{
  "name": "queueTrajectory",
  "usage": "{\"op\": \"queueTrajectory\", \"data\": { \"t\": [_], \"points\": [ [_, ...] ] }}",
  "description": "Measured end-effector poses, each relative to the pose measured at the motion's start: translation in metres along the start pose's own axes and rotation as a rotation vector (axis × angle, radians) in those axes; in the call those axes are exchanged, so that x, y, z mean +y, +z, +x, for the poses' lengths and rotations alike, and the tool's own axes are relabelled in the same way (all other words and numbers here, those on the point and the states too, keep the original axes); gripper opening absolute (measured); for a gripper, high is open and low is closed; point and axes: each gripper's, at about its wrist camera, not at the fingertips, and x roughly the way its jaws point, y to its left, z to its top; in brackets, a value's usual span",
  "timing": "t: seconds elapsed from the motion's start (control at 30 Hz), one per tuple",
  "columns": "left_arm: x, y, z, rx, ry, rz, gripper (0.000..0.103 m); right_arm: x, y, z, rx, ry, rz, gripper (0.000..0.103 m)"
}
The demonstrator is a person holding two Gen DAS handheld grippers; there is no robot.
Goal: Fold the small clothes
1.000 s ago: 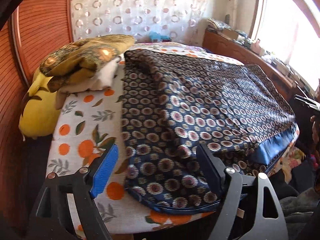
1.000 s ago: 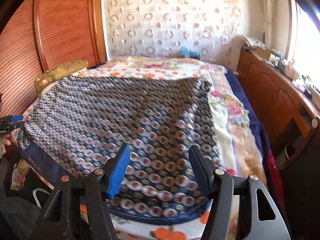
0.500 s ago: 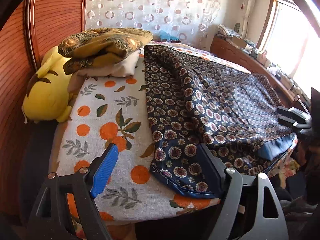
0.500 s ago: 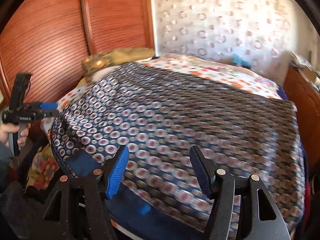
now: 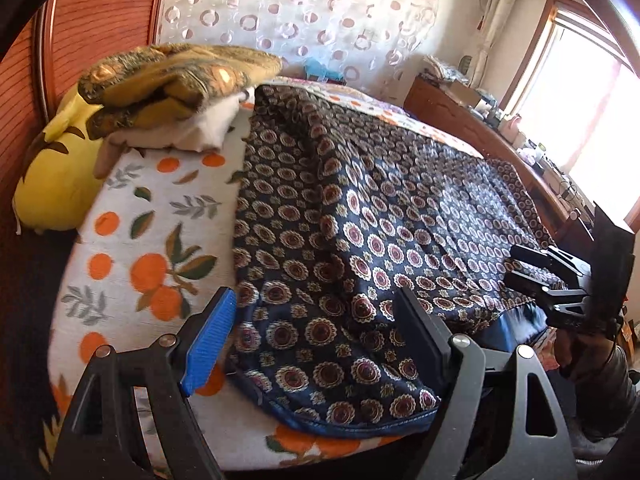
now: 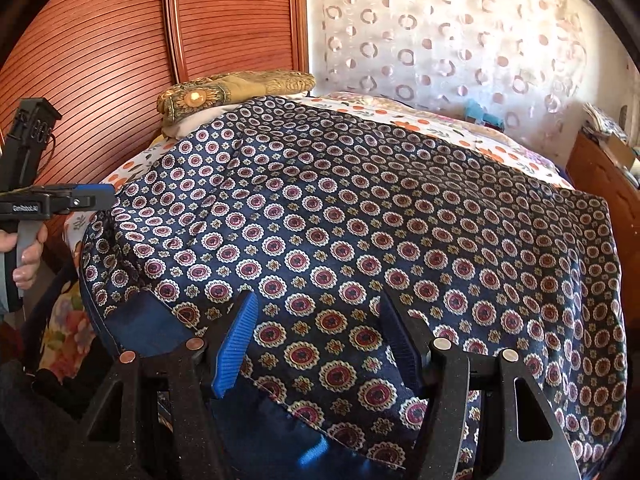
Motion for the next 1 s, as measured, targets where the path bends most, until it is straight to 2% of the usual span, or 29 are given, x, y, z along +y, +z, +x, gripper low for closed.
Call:
{"op": "queueTrajectory", "data": {
  "t": [0.17, 0.2, 0.23, 0.27, 0.33, 0.43, 0.7, 0.73, 0.77, 0.9, 1.0],
  "points": [
    [-0.010, -0.004, 0.005, -0.008, 0.060, 0.043, 0.081, -0.010, -0.005, -0.011, -0.002, -0.007, 0.023, 0.065],
    [-0.010, -0.005, 0.005, -0.012, 0.055, 0.039, 0.076, -0.012, -0.007, -0.011, -0.002, -0.008, 0.027, 0.065],
    [-0.009, -0.005, 0.004, -0.015, 0.047, 0.031, 0.063, -0.014, -0.007, -0.012, -0.003, -0.012, 0.031, 0.065],
    [-0.009, -0.005, 0.002, -0.017, 0.046, 0.018, 0.057, -0.016, -0.008, -0.014, -0.004, -0.014, 0.035, 0.065],
    [-0.008, -0.005, 0.002, -0.013, 0.037, 0.003, 0.039, -0.019, -0.009, -0.016, -0.006, -0.014, 0.048, 0.065],
    [-0.012, -0.007, 0.002, 0.002, 0.018, 0.008, 0.028, -0.025, -0.012, -0.023, -0.012, -0.020, 0.063, 0.065],
    [-0.033, -0.005, 0.011, 0.030, -0.006, 0.049, 0.025, -0.052, -0.025, -0.054, -0.054, -0.062, 0.134, 0.065],
    [-0.035, -0.004, 0.011, 0.026, -0.003, 0.055, 0.013, -0.057, -0.028, -0.057, -0.056, -0.070, 0.146, 0.065],
    [-0.038, -0.003, 0.010, 0.016, 0.004, 0.063, 0.009, -0.062, -0.032, -0.061, -0.058, -0.076, 0.156, 0.065],
    [-0.058, 0.006, 0.005, -0.012, -0.009, 0.123, 0.006, -0.080, -0.049, -0.075, -0.058, -0.102, 0.199, 0.065],
    [-0.087, 0.020, 0.002, -0.031, -0.054, 0.186, 0.006, -0.095, -0.062, -0.090, -0.071, -0.122, 0.234, 0.065]
  ]
}}
